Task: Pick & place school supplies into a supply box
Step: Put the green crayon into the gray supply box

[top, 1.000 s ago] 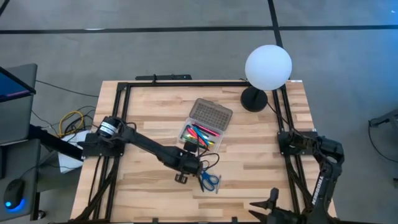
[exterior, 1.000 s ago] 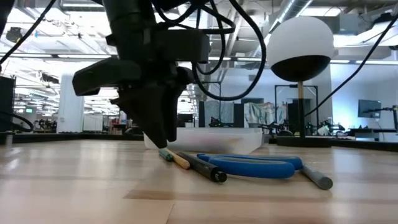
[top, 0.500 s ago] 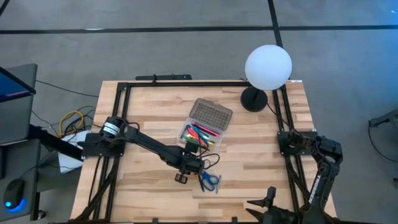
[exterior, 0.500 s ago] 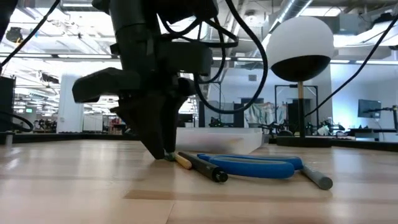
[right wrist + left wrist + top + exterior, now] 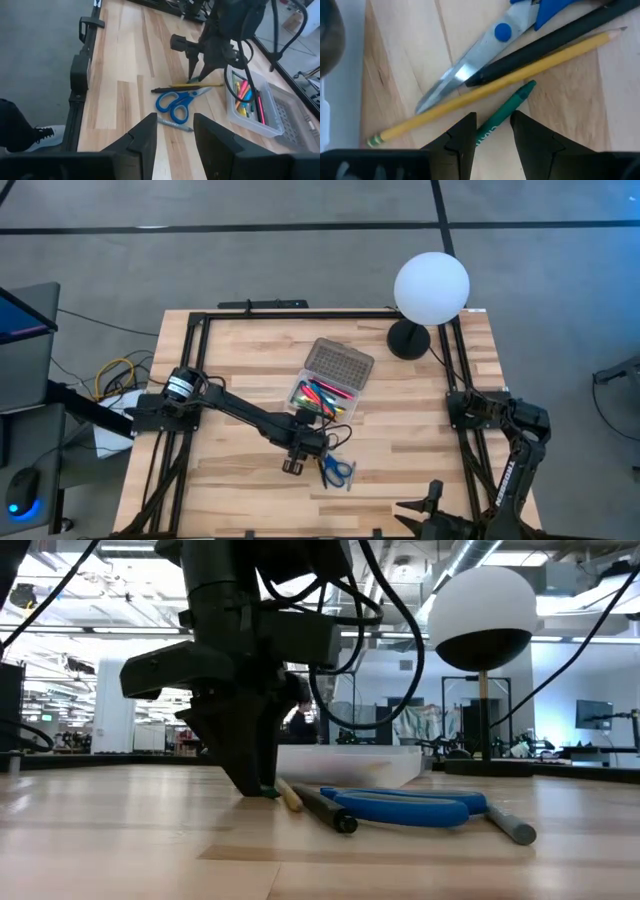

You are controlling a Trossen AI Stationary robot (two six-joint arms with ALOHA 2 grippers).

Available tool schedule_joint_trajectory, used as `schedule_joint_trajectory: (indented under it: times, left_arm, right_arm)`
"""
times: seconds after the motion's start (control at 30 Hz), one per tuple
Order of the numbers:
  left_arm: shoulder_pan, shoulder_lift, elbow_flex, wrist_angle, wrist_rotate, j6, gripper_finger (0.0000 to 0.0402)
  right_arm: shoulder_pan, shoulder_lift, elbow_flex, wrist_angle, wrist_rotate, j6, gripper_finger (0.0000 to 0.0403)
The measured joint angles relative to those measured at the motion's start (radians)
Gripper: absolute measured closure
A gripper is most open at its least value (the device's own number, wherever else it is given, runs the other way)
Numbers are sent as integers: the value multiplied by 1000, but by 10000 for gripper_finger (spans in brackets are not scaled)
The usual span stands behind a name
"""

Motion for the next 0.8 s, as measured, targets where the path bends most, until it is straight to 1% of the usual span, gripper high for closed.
schedule_joint_trajectory:
  times: [0.3, 0.63, 0.8]
  left_arm:
    - [-28, 2, -1, -42, 23, -74, 276]
    - [-69, 0, -1, -143, 42, -192, 276]
    - [-86, 0, -1, -159, 39, -206, 276]
  right_arm:
    - [0, 0, 0, 5, 0, 0, 282]
    - [0, 0, 0, 6, 0, 0, 282]
    - [0, 0, 0, 6, 0, 0, 282]
